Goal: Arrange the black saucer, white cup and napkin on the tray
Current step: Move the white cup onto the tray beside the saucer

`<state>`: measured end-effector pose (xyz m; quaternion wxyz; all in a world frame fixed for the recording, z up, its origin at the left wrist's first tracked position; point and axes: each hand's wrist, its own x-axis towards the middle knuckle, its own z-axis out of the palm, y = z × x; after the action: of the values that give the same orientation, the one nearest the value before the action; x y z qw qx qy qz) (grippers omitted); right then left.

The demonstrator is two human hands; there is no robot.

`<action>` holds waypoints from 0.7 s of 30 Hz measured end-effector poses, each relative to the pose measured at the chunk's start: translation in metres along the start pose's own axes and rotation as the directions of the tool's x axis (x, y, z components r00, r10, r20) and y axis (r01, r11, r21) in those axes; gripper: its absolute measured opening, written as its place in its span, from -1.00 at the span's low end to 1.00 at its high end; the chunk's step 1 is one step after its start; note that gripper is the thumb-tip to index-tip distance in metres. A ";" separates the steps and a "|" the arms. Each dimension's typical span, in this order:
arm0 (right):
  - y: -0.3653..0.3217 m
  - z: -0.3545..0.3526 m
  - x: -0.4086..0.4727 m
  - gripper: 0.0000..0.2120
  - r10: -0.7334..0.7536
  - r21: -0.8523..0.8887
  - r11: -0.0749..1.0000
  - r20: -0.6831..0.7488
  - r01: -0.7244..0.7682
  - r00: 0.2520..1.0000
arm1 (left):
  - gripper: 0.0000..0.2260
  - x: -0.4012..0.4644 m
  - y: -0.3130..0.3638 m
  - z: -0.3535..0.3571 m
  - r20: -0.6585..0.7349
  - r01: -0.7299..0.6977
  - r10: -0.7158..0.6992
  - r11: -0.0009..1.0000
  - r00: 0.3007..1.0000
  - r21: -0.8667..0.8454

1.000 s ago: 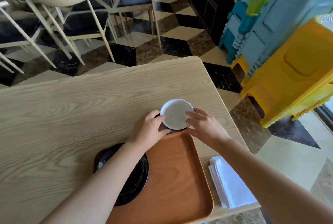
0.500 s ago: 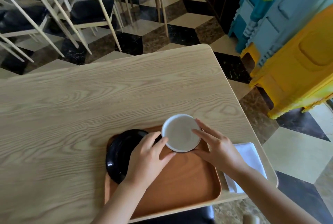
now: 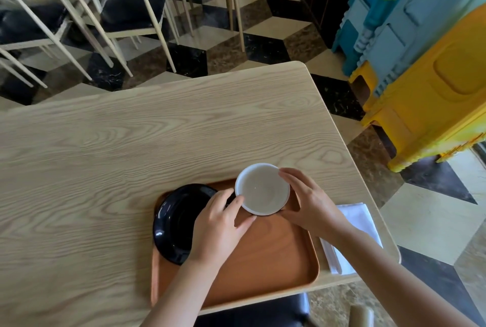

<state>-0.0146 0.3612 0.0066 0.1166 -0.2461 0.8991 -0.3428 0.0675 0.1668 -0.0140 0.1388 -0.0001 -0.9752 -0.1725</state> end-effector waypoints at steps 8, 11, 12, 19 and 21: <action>0.001 -0.003 0.006 -0.28 0.010 -0.029 1.000 0.002 -0.010 1.000 | -0.68 0.007 0.000 0.000 -0.017 -0.005 0.005 1.000 1.000 0.001; 0.002 -0.004 0.007 -0.28 0.002 -0.050 0.999 -0.002 -0.002 1.000 | -0.67 0.008 0.000 0.000 -0.004 0.000 0.000 1.000 1.000 -0.008; 0.002 -0.003 0.008 -0.28 -0.001 -0.058 0.998 -0.003 0.001 1.000 | -0.67 0.008 0.000 0.000 0.005 0.004 -0.004 1.000 1.000 -0.010; -0.005 -0.006 -0.004 -0.35 -0.016 -0.144 0.990 -0.040 0.010 0.999 | -0.56 0.005 0.016 -0.013 0.055 0.053 -0.053 0.999 0.997 0.005; -0.006 -0.011 -0.015 -0.42 -0.005 -0.200 0.980 -0.066 -0.009 0.998 | -0.62 0.002 0.029 -0.019 -0.006 0.004 -0.004 1.000 1.000 -0.024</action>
<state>-0.0039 0.3716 0.0194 0.0617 -0.2442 0.9327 -0.2583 0.0718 0.1879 0.0131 0.1415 0.0008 -0.9726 -0.1842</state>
